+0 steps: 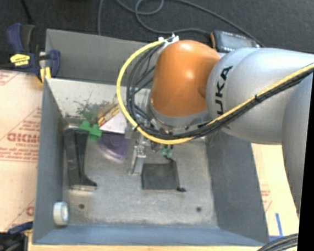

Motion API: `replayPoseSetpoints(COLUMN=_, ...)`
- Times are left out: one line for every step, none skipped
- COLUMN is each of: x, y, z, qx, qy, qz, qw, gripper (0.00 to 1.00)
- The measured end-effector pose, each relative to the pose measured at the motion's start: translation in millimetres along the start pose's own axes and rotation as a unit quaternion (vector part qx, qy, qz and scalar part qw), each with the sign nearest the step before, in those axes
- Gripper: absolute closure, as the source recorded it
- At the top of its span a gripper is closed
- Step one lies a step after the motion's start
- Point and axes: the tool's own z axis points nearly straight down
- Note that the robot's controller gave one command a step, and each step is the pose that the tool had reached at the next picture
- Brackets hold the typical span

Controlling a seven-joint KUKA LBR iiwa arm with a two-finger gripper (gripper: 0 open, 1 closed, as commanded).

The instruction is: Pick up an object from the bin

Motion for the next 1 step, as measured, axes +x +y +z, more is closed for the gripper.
replayPoseSetpoints(x=-1.4, y=-0.6, z=-4.5, qx=0.000, qy=-0.0038, qz=0.001, qw=1.0000, gripper=0.00)
